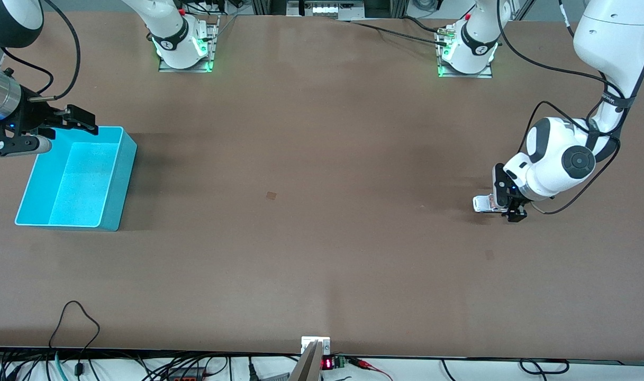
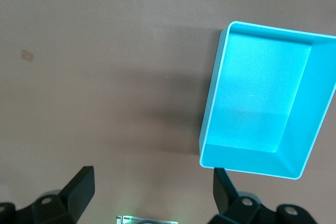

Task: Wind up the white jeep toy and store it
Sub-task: 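Lower the left gripper and close it on the jeep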

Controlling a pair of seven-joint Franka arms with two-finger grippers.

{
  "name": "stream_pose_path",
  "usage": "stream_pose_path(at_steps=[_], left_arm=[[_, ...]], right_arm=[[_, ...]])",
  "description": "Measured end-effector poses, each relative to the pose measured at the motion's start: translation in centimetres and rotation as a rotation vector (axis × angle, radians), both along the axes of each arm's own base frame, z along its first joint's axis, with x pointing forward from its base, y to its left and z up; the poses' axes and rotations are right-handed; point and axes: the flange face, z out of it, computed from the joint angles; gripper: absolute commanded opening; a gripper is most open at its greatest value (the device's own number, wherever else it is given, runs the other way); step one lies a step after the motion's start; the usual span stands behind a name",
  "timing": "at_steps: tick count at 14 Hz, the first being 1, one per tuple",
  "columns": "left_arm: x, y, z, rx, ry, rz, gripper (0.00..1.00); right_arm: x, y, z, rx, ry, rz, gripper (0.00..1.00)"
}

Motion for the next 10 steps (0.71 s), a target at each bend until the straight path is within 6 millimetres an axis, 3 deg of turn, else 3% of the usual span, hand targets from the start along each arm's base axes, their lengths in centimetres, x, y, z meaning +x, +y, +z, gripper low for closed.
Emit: stream_pose_path(at_steps=[2, 3, 4, 6, 10], left_arm=[[-0.09, 0.21, -0.38, -0.002, 0.003, 0.004, 0.97], [-0.16, 0.42, -0.48, -0.003, 0.005, 0.008, 0.89], [-0.21, 0.59, -0.51, -0.003, 0.006, 0.011, 0.7], [-0.24, 0.68, -0.54, -0.003, 0.007, 0.012, 0.58], [-0.19, 0.59, -0.47, -0.004, 0.003, 0.01, 0.51]], right_arm=[[0.0, -0.02, 0.0, 0.0, 0.0, 0.0, 1.0], [0.0, -0.05, 0.0, 0.0, 0.0, -0.001, 1.0], [0.0, -0.09, 0.0, 0.0, 0.0, -0.002, 1.0], [0.0, -0.13, 0.0, 0.0, 0.0, -0.002, 1.0], [0.0, -0.14, 0.0, 0.0, 0.0, -0.003, 1.0]])
